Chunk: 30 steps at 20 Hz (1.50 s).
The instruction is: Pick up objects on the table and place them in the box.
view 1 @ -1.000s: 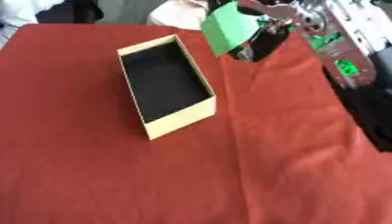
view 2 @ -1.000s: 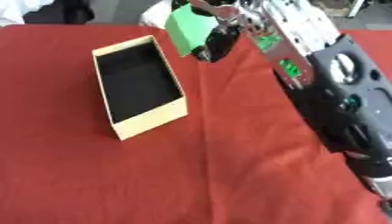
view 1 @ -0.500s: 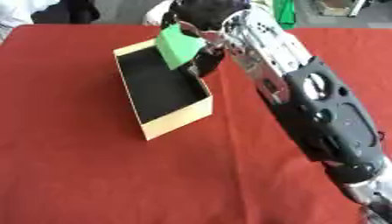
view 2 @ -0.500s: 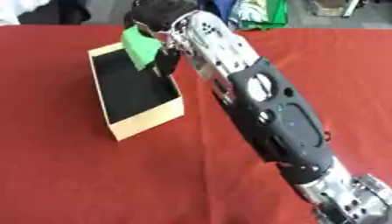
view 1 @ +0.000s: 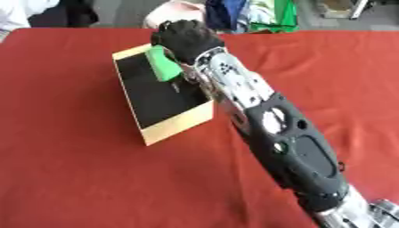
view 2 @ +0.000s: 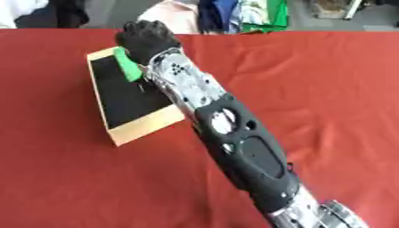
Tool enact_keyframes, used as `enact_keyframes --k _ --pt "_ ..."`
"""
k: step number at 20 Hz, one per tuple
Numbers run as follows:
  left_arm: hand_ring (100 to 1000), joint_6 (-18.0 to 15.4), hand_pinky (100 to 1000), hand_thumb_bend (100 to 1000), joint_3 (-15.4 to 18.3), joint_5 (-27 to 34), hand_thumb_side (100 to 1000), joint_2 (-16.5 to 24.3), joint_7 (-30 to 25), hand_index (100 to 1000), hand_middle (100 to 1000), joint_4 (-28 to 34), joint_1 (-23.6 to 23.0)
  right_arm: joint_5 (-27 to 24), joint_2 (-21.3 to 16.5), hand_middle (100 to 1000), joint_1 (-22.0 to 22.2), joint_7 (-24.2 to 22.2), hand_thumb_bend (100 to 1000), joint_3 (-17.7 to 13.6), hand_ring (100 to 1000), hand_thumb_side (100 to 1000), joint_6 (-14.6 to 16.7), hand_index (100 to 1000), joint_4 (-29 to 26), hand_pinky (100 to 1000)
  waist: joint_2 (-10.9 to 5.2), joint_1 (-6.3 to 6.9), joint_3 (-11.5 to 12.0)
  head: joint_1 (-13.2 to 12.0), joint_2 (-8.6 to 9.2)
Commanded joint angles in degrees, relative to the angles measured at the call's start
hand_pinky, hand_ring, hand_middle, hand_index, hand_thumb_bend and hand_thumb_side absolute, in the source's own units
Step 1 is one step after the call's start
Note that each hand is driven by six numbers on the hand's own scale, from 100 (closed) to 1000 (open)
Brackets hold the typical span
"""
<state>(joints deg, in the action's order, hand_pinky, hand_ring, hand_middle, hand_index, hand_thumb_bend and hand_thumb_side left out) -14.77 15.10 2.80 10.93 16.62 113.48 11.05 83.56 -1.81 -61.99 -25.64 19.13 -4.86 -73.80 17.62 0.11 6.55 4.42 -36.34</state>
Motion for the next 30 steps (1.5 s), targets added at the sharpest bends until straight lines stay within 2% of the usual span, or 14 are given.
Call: enact_keyframes --k 1,6,15,18,19,20,23,24,25,26,27,29,30 --pt "634 0.0 571 100 -0.1 0.2 417 0.5 -0.3 713 603 1.1 0.5 -2.4 0.9 452 -3.0 0.2 100 -1.8 607 100 0.2 693 1.8 679 -1.34 0.45 0.3 0.1 -1.18" --pt "635 0.1 572 100 -0.3 0.5 418 0.3 -0.7 713 604 1.1 0.8 -10.1 2.2 458 -6.1 -0.8 100 -4.1 605 100 -0.4 705 7.3 665 -1.15 0.49 0.9 0.3 -1.75" --pt "636 0.2 572 100 -0.5 0.7 423 0.1 -1.0 713 603 1.1 1.0 -14.0 4.1 488 -7.6 -1.9 100 -5.5 633 100 -0.5 738 12.7 686 -0.8 0.31 1.6 0.9 -1.73" --pt "636 0.3 572 100 -0.5 0.7 424 0.0 -1.1 713 603 1.1 1.0 -11.8 4.7 510 -8.2 -3.4 100 -5.9 655 100 -1.2 783 14.5 703 -0.72 0.2 1.8 1.1 -1.63" --pt "636 0.4 572 100 -0.5 0.7 425 0.0 -1.1 712 603 1.1 1.0 -10.7 4.8 551 -8.3 -3.5 100 -6.2 683 100 -1.7 839 15.0 724 -0.72 0.19 1.9 1.1 -1.57" --pt "636 0.4 572 100 -0.5 0.8 425 0.0 -1.1 712 603 1.1 1.0 -9.3 4.8 569 -8.4 -3.6 100 -6.4 689 100 -2.3 852 15.5 730 -0.73 0.18 1.9 1.1 -1.5" --pt "636 0.4 572 100 -0.5 0.8 426 0.0 -1.2 712 603 1.1 1.0 -4.0 5.1 790 -8.5 -4.0 100 -7.0 781 100 -4.1 970 17.2 790 -0.78 0.17 2.0 1.3 -1.3" --pt "636 0.4 572 100 -0.5 0.8 426 0.0 -1.2 712 603 1.1 1.0 -2.2 5.2 819 -8.5 -4.2 100 -7.1 798 136 -4.4 992 17.7 805 -0.8 0.19 2.1 1.3 -1.23" --pt "636 0.4 572 100 -0.5 0.8 426 0.0 -1.2 712 603 1.1 1.0 -0.6 5.3 891 -8.5 -4.4 100 -7.3 856 242 -4.7 1000 18.0 860 -0.81 0.21 2.1 1.4 -1.15" --pt "636 0.4 572 100 -0.5 0.8 426 0.0 -1.2 712 603 1.1 1.0 1.4 5.3 911 -8.6 -4.9 123 -7.3 880 277 -5.0 1000 18.3 886 -0.82 0.23 2.1 1.5 -1.12" --pt "636 0.3 572 100 -0.5 0.8 426 0.0 -1.2 712 603 1.1 1.0 3.4 5.3 944 -8.7 -5.4 205 -7.3 913 293 -5.2 1000 18.5 920 -0.83 0.25 2.1 1.5 -1.11" --pt "636 0.3 572 100 -0.5 0.8 427 -0.1 -1.2 712 603 1.1 0.9 6.8 5.4 1000 -8.8 -6.9 276 -7.4 947 327 -5.1 1000 18.5 961 -0.83 0.28 2.1 1.7 -1.13" --pt "636 0.3 573 100 -0.5 0.8 427 -0.1 -1.2 712 603 1.1 0.9 7.9 5.4 1000 -8.8 -7.7 285 -7.5 956 329 -4.8 1000 18.5 969 -0.83 0.3 2.1 1.8 -1.16"
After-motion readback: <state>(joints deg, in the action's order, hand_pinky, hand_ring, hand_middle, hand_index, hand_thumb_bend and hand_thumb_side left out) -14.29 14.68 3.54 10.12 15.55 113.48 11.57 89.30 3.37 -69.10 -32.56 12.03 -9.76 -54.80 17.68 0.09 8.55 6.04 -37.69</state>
